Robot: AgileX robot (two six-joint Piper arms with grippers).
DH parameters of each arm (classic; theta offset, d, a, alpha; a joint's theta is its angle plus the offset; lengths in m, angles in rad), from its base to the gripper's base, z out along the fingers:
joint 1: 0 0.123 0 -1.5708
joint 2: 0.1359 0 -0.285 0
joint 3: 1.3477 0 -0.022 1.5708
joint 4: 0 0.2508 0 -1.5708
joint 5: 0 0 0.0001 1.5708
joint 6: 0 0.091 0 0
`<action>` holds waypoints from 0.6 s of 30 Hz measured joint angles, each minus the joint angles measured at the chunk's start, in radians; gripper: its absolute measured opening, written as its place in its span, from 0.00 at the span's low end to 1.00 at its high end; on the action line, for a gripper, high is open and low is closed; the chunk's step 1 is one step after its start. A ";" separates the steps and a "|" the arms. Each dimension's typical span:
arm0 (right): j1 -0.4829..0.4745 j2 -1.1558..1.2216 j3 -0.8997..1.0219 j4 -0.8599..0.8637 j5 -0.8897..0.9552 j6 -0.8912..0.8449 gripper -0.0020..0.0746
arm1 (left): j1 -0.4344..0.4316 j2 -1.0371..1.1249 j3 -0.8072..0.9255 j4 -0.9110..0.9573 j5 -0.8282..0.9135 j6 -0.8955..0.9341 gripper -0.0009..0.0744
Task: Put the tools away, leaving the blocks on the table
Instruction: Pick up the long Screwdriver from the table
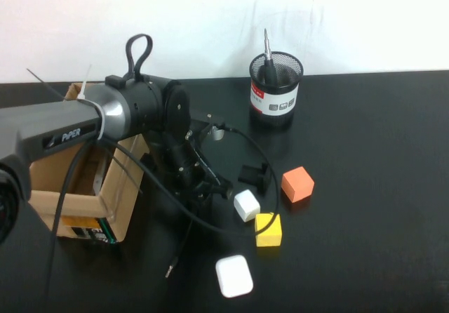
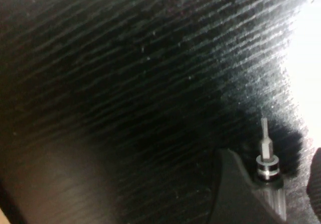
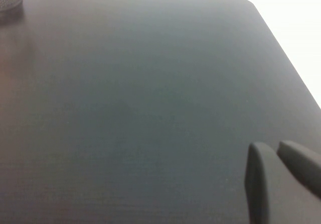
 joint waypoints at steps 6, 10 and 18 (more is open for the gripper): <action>0.000 0.000 0.000 0.000 0.000 0.000 0.02 | 0.000 0.021 -0.013 0.009 0.029 -0.005 0.37; 0.000 0.000 0.000 0.000 0.000 0.000 0.02 | 0.000 0.021 -0.015 0.034 0.032 -0.014 0.19; 0.000 0.000 0.000 0.000 0.000 0.000 0.02 | 0.000 0.011 -0.017 0.039 0.029 -0.018 0.09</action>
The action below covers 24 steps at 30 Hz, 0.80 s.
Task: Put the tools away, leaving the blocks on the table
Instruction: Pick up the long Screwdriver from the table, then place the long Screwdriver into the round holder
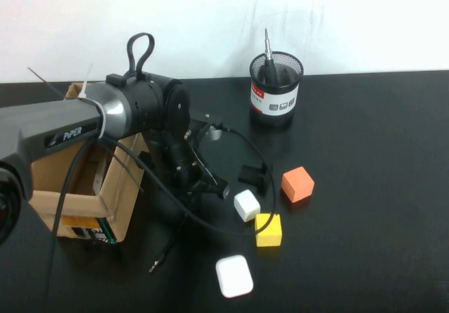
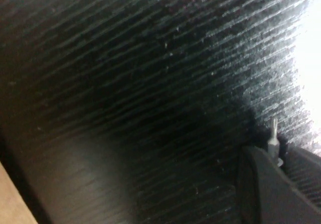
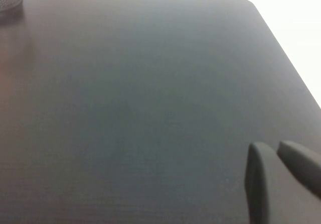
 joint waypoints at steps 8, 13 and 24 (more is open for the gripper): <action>0.000 0.000 0.000 0.000 0.000 0.000 0.02 | -0.004 -0.079 -0.025 -0.017 -0.023 0.012 0.08; 0.000 0.000 0.000 0.000 0.000 0.000 0.02 | -0.033 -0.192 -0.103 -0.017 -0.115 0.029 0.08; 0.000 0.000 0.000 0.000 0.000 0.000 0.02 | -0.079 -0.247 -0.147 -0.019 -0.606 0.069 0.08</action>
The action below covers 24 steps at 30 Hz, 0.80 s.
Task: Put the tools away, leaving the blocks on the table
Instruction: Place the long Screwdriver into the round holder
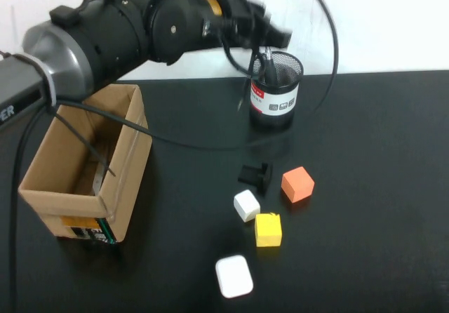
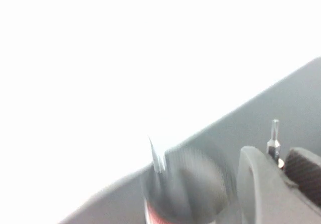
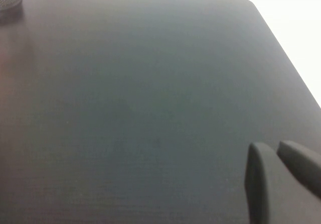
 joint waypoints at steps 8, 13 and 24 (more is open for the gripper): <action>0.000 0.000 0.000 0.000 0.000 0.000 0.02 | 0.000 0.062 0.000 0.000 -0.486 0.014 0.08; 0.000 0.000 0.000 0.000 0.000 0.000 0.02 | 0.000 0.135 0.000 0.000 -0.589 0.016 0.08; 0.000 0.000 0.000 0.000 0.000 0.000 0.02 | -0.001 0.260 0.000 0.035 -0.764 -0.015 0.08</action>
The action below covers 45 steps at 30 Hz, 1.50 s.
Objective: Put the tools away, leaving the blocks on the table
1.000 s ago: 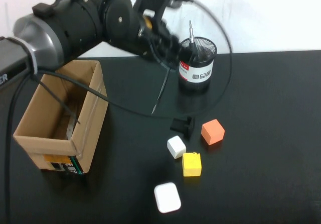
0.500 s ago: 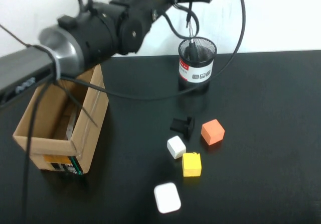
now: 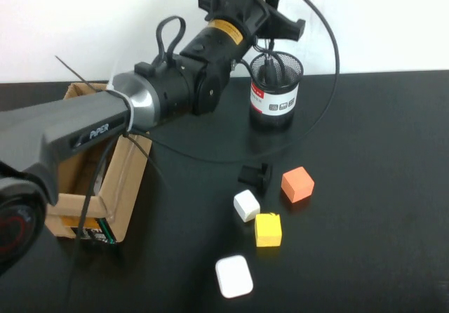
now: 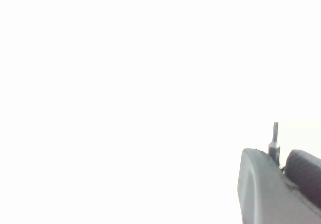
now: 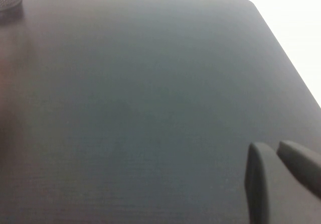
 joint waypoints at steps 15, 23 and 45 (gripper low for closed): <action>0.000 0.000 0.000 0.000 0.000 0.000 0.02 | 0.000 0.059 0.000 0.003 0.028 -0.065 0.20; 0.000 0.000 0.000 0.000 0.000 0.001 0.02 | 0.000 0.063 0.000 0.003 0.014 -0.065 0.32; 0.000 0.000 0.000 0.000 0.000 0.001 0.02 | 0.000 -0.556 0.009 0.011 0.728 0.244 0.01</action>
